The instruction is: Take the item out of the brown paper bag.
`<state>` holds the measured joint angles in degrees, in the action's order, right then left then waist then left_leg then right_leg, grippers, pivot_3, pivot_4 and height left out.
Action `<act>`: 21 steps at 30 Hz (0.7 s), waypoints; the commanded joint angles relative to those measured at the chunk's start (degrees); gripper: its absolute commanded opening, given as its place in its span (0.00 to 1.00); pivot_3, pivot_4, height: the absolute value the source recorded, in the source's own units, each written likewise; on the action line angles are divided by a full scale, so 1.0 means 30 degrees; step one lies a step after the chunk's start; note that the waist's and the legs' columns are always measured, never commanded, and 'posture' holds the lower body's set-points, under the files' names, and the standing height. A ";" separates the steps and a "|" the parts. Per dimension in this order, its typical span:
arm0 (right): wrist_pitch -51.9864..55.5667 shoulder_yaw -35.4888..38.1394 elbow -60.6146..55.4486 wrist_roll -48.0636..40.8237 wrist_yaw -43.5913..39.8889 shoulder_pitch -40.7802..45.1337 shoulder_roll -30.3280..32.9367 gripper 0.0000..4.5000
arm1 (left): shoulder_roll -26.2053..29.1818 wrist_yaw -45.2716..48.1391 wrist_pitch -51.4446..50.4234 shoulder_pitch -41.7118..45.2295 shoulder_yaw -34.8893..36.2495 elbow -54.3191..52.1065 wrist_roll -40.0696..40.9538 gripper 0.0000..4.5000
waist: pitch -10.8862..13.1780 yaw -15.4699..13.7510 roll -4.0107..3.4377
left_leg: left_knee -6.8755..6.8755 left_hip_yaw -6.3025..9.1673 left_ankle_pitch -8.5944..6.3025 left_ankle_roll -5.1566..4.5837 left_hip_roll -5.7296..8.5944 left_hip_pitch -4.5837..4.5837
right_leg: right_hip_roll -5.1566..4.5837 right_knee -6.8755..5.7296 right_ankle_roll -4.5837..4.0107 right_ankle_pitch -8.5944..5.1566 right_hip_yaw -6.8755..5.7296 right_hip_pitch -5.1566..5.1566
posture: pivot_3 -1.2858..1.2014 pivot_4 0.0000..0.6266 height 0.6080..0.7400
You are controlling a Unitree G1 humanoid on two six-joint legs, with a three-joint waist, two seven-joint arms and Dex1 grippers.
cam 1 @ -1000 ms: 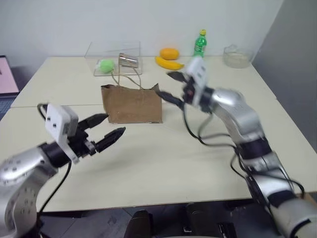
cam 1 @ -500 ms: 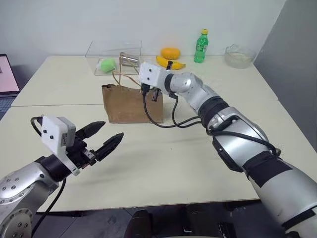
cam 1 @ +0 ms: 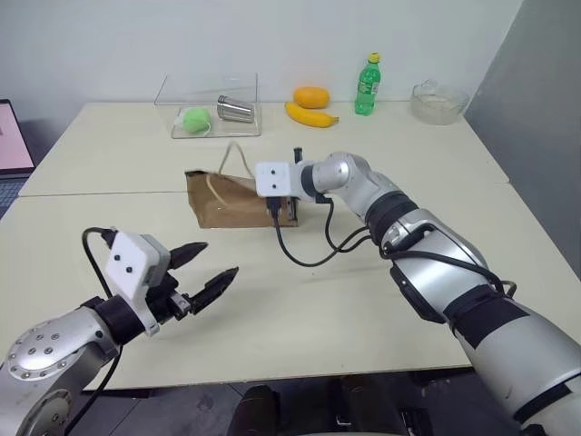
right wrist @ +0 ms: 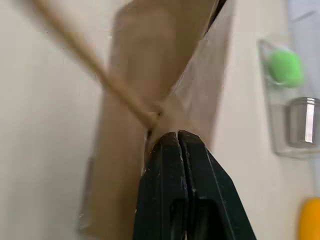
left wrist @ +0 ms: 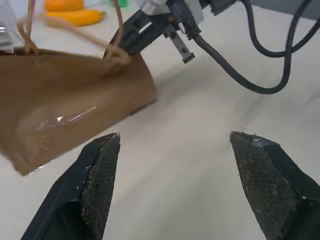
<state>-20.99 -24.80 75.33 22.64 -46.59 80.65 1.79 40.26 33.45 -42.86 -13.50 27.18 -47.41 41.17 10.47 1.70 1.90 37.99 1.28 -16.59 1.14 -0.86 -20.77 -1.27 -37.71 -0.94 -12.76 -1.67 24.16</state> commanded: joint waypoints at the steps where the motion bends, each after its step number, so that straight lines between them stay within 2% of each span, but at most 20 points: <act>1: -0.0559 0.0419 -0.0789 -0.0588 -0.2669 -0.0514 0.0642 0.01 | 0.0281 0.0352 0.0756 -0.0226 0.0219 -0.0295 -0.0079 0.82 | 0.0000 -0.0013 0.0001 | 0.0000 0.0003 0.0000 0.0000 -0.0002 0.0000 | 0.0000 0.0000 0.0001 -0.0001 -0.0005 -0.0001 | 0.52 0.24 1.00; 9: -0.1265 0.0802 -0.3412 -0.1955 -0.6879 -0.2418 0.2078 0.01 | 0.0762 0.1005 0.0874 -0.1342 0.0558 -0.1002 0.0406 0.82 | 0.0006 -0.0025 -0.0010 | -0.0001 0.0012 0.0000 0.0000 -0.0003 -0.0004 | -0.0001 0.0008 0.0002 -0.0002 -0.0020 -0.0005 | 0.52 0.24 1.00; 15: -0.0546 0.0568 -0.7262 -0.3011 -0.9459 -0.5055 0.3364 0.01 | 0.1014 0.1249 0.0931 -0.1957 0.0766 -0.1152 0.0555 0.82 | 0.0018 -0.0057 -0.0029 | 0.0000 0.0016 0.0000 0.0000 0.0001 -0.0003 | -0.0003 0.0019 0.0004 -0.0003 -0.0030 -0.0015 | 0.52 0.24 1.00; 21: 0.2197 0.1504 -1.2293 -0.4870 -1.0013 -0.7276 0.4072 0.01 | 0.1171 0.1284 0.1045 -0.2547 0.0280 -0.1323 0.0022 0.82 | 0.0025 -0.0048 -0.0039 | -0.0001 0.0016 0.0000 0.0001 -0.0010 -0.0007 | -0.0002 0.0019 0.0007 -0.0005 -0.0034 -0.0009 | 0.52 0.24 1.00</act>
<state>-17.13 -22.98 44.33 11.36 -76.29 58.51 13.46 43.03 37.03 -40.86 -20.71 27.87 -49.36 42.02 10.54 1.56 1.79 37.98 1.33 -16.59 1.15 -0.91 -20.80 -1.27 -37.65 -0.92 -12.78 -1.77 24.14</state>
